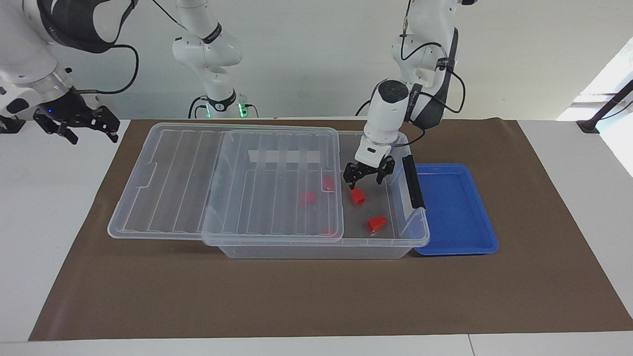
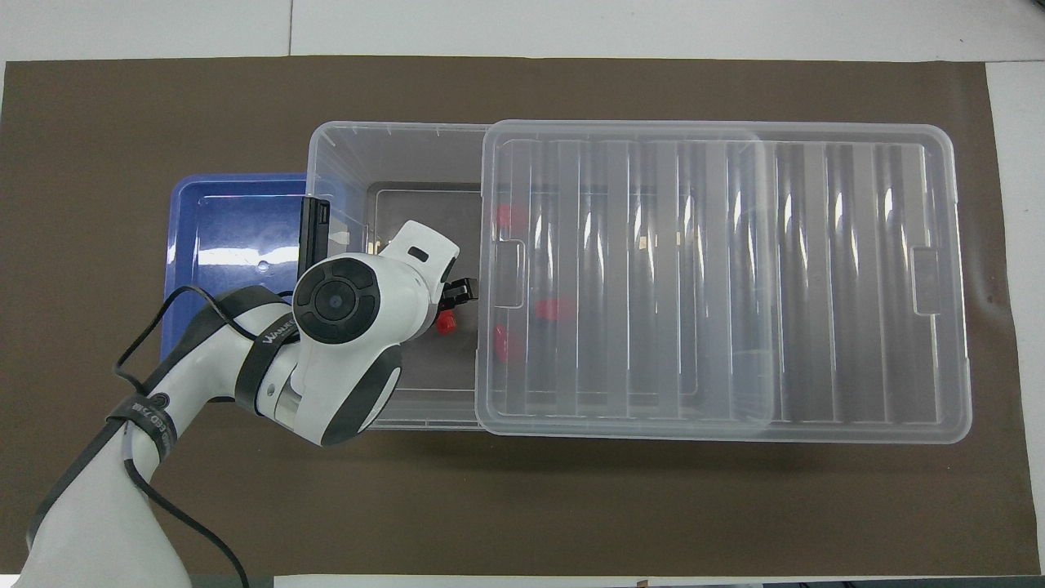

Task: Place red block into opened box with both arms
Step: 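Open the left gripper and withdraw it to the rest pose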

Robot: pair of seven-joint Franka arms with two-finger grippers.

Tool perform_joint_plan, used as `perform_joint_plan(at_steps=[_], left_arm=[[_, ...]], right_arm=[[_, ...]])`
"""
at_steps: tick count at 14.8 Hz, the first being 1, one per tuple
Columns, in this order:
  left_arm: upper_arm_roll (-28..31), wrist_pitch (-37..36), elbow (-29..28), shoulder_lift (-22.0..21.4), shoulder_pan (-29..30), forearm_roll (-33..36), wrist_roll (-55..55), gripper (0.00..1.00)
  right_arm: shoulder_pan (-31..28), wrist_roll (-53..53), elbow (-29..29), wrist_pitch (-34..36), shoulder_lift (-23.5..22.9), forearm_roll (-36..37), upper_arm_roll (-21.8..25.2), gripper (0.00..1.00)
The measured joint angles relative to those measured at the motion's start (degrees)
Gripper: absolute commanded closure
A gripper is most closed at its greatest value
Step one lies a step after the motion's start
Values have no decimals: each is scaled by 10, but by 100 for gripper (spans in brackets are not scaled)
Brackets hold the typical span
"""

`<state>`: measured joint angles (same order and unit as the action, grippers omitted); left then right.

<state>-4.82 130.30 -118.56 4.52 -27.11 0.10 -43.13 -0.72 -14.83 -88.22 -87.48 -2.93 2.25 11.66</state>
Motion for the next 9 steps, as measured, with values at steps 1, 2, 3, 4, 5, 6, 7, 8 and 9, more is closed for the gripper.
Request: perform_joint_plan(at_steps=[1,2,3,4,5,6,7,8,9], left_arm=[[1,-21,4,-16,6,0,0,0],[2,-38,6,-32,13,0,0,0],[3,-54,9,-49,23,0,2,0],[3,-69,12,-66,35,0,8,0],[4,-88,16,-83,50,0,24,0],[4,-114,23,-99,67,0,48,0],[5,-145,35,-110,84,0,74,0],[6,-175,49,-118,102,0,102,0],[6,-198,64,-122,120,0,131,0]], right_arm=[[3,15,3,5,0,0,-11,0],[5,22,4,7,0,0,-16,0],[5,23,4,7,0,0,-16,0],[4,23,4,7,-1,0,-16,0],[3,23,4,7,-1,0,-15,0],[3,23,4,7,-1,0,-14,0],[2,23,4,7,-1,0,-13,0],[2,23,4,7,-1,0,-13,0],[2,23,4,6,-1,0,-13,0]])
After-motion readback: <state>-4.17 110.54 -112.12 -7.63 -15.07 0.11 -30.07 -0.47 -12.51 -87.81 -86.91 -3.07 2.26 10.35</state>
